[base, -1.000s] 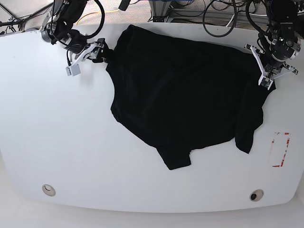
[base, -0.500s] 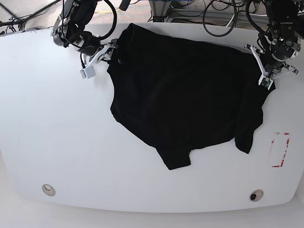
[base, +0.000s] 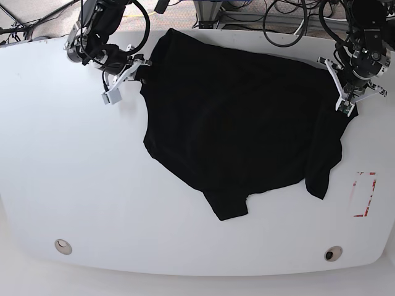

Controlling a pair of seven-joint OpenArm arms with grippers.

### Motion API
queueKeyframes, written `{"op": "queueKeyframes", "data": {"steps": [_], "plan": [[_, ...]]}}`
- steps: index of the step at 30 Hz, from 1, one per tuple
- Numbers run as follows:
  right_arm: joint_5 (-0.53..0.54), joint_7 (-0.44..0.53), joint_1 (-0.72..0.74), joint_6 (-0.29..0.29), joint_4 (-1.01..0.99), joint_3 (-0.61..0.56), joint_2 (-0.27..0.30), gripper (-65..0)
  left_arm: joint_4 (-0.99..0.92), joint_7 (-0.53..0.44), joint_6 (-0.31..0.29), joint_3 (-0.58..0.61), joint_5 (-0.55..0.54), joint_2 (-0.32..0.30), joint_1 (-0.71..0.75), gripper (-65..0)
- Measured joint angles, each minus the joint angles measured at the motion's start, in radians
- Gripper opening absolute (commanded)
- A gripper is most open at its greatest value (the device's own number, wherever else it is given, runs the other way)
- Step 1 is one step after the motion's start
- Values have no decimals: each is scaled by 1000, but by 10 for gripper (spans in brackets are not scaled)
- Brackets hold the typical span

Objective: Fold the T-shirt properly

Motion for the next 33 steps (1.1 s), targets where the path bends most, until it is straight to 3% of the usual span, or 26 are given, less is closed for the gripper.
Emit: {"op": "queueKeyframes", "data": {"steps": [4,7,16,20,27,33], "plan": [[43,-1,-22,0,3,7,29,-650,0,-69,0,0,-1,6,-3,-650],[54,-16,-30,0,23,29,63,-650,0,-102,-1,-3,1,47,-3,-650],[67,-6,88,0,116,53,206,-650,-2,-123,0,4,2,193,-193,-650],[44,-21,171,-1,104,55,285,-650,-8,-75,-4,13,10,254,-282,-650],[-10,-17,375,2,32,41,384,-650,-7,-94,-3,93,0,256,-485,-650],[-26,-16,596,1,-120,-65,478,-650,-26,-95,0,124,3,258,-671,-650]]}}
